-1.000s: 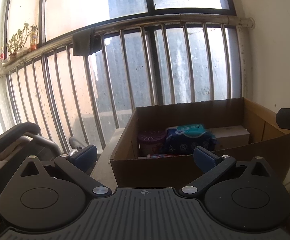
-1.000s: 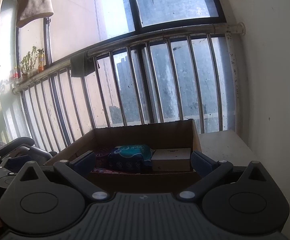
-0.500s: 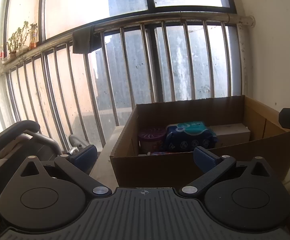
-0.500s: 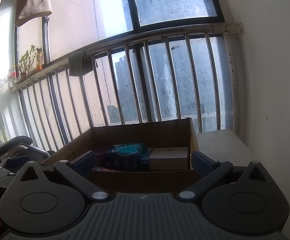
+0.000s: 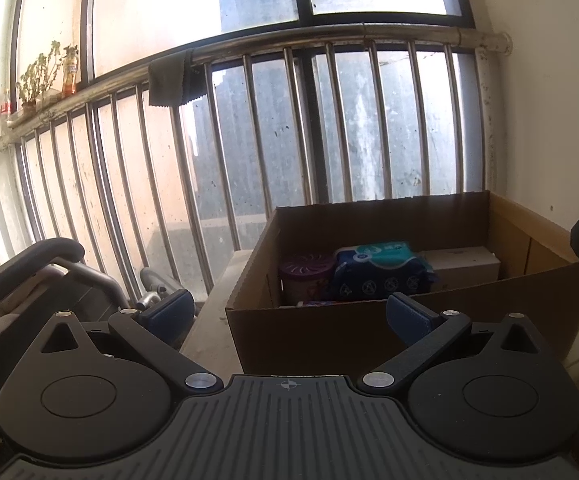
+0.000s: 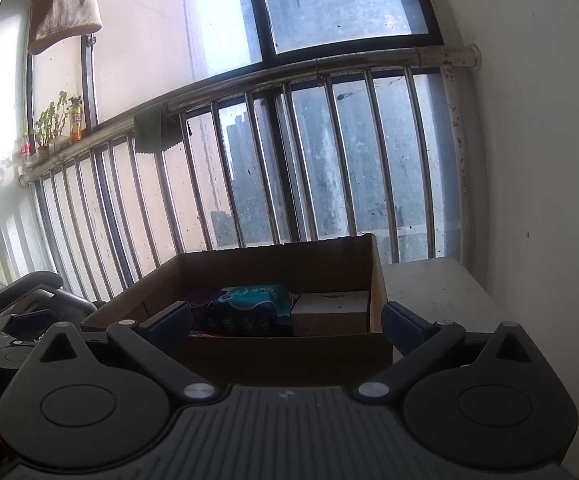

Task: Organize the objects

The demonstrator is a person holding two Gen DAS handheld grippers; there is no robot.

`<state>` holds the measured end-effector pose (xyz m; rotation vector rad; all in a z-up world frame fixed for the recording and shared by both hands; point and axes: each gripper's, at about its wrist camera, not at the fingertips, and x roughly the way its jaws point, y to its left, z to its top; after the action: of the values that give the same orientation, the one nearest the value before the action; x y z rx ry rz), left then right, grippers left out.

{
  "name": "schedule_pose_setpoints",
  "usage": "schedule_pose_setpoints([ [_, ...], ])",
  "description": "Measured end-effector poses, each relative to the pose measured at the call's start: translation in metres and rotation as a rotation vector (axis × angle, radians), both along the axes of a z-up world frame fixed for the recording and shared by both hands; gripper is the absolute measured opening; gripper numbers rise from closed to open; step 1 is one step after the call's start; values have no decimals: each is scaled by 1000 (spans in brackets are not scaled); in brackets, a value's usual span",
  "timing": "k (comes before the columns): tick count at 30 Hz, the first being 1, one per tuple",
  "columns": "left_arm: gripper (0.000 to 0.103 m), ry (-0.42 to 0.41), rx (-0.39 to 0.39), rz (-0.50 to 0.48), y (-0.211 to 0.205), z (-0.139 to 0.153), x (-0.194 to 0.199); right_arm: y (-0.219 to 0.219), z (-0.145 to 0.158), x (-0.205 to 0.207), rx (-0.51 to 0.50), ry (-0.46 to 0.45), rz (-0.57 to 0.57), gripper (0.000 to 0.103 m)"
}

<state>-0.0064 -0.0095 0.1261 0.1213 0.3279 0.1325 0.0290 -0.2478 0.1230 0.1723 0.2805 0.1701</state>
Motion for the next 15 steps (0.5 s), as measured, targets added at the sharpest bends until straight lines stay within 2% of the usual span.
schedule_pose_setpoints([
  [15, 103, 1, -11, -5, 1, 0, -4, 5, 3, -4, -18, -9, 3, 103],
])
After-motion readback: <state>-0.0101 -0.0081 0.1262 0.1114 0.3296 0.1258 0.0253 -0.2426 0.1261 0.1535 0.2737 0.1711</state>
